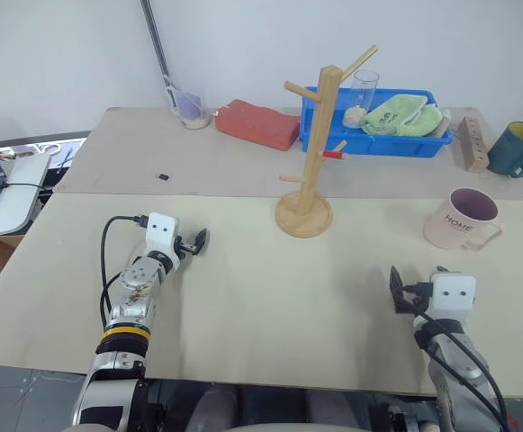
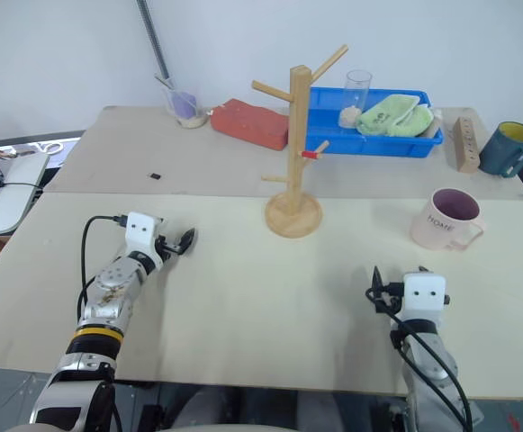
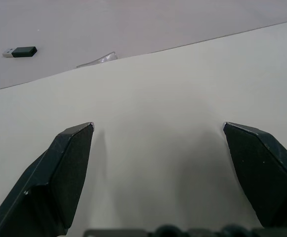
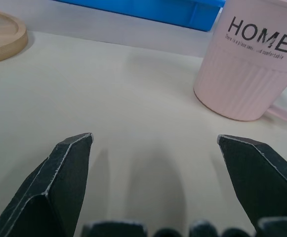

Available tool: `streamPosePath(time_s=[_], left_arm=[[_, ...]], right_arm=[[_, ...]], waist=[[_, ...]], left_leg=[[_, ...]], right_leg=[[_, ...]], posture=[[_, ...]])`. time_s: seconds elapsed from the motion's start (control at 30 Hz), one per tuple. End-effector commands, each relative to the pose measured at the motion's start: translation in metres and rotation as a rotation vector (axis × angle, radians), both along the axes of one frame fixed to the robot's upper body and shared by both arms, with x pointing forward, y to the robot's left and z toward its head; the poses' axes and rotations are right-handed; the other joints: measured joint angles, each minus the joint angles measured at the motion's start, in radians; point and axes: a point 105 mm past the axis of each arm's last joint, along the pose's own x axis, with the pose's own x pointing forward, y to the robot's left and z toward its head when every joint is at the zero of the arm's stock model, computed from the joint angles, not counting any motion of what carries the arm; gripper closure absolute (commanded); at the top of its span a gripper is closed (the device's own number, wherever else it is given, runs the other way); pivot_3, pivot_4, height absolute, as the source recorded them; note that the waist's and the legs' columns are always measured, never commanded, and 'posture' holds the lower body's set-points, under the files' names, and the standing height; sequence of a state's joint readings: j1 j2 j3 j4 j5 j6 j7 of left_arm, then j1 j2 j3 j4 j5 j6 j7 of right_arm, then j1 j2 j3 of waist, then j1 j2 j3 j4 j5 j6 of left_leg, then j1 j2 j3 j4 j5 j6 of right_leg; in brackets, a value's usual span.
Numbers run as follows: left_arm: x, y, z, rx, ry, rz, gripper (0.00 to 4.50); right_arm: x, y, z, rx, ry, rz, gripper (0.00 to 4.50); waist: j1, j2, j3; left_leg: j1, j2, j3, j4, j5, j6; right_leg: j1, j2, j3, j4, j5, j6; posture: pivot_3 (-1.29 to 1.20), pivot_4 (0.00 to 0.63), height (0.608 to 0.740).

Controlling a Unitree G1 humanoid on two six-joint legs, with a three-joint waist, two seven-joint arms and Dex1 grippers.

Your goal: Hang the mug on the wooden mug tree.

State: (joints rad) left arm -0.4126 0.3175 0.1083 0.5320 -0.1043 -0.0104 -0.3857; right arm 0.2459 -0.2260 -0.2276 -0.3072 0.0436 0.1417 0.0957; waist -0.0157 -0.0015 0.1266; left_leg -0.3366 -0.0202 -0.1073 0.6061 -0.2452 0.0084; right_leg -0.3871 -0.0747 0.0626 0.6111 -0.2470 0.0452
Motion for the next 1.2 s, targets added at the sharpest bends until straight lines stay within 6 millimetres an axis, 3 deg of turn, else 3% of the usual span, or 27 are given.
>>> streamPosePath(time_s=[0.03,0.1,0.27,0.4,0.57,0.7,0.8,1.2], left_arm=[[0.001,-0.001,0.019,-0.027,-0.043,-0.055,0.0],[-0.002,-0.013,0.029,-0.041,-0.049,-0.19,0.0],[-0.014,-0.054,0.091,-0.041,-0.113,-0.606,0.0],[-0.039,-0.088,0.131,0.031,-0.143,-0.922,0.0],[-0.061,-0.114,0.165,0.048,-0.162,-1.152,0.0],[-0.077,-0.131,0.192,0.054,-0.209,-1.294,0.0],[-0.078,-0.135,0.202,0.038,-0.25,-1.305,0.0],[-0.077,-0.135,0.198,0.015,-0.272,-1.242,0.0]], right_arm=[[-0.003,-0.002,0.014,-0.021,-0.045,-0.003,0.02],[-0.011,-0.005,0.015,-0.029,-0.04,-0.014,0.02],[-0.028,-0.019,0.026,-0.043,-0.062,-0.086,0.02],[-0.036,-0.039,0.039,-0.063,-0.094,-0.185,0.02],[-0.038,-0.061,0.05,-0.066,-0.122,-0.271,0.02],[-0.028,-0.075,0.048,-0.049,-0.115,-0.276,0.02],[-0.021,-0.081,0.047,-0.048,-0.113,-0.268,0.02],[0.009,-0.11,0.052,-0.013,-0.152,-0.308,0.02]], waist=[[0.001,0.0,0.0],[0.001,0.0,0.0],[0.001,-0.001,0.001],[-0.002,0.0,0.0],[-0.009,-0.001,0.001],[-0.016,-0.003,0.002],[-0.019,-0.004,0.003],[-0.025,-0.001,0.003]], left_leg=[[0.0,0.0,0.0,0.0,0.0,0.0],[0.0,0.0,0.0,0.0,0.0,0.0],[-0.001,0.0,0.0,0.0,0.0,0.0],[-0.001,0.0,0.0,-0.001,0.0,0.0],[-0.001,0.0,0.0,-0.002,0.0,0.0],[-0.002,0.001,0.0,-0.001,0.0,0.0],[-0.002,0.001,0.0,-0.001,-0.001,0.001],[-0.001,0.001,0.001,0.0,-0.001,0.003]], right_leg=[[0.0,0.0,0.0,0.0,0.0,0.0],[0.0,0.0,0.0,0.0,0.0,0.0],[0.0,0.0,-0.001,0.0,0.0,0.0],[0.0,0.0,-0.001,0.0,-0.001,0.0],[0.0,0.001,0.0,0.0,-0.001,0.0],[0.0,0.002,0.0,0.0,-0.001,0.0],[0.001,0.002,0.0,-0.001,-0.001,0.0],[0.001,0.002,0.002,0.0,-0.001,0.0]], posture=[[0.0,0.15,0.74],[0.0,0.15,0.74],[0.0,0.15,0.74],[0.0,0.15,0.74],[0.0,0.15,0.74],[0.0,0.15,0.74],[0.0,0.15,0.74],[0.0,0.15,0.74]])
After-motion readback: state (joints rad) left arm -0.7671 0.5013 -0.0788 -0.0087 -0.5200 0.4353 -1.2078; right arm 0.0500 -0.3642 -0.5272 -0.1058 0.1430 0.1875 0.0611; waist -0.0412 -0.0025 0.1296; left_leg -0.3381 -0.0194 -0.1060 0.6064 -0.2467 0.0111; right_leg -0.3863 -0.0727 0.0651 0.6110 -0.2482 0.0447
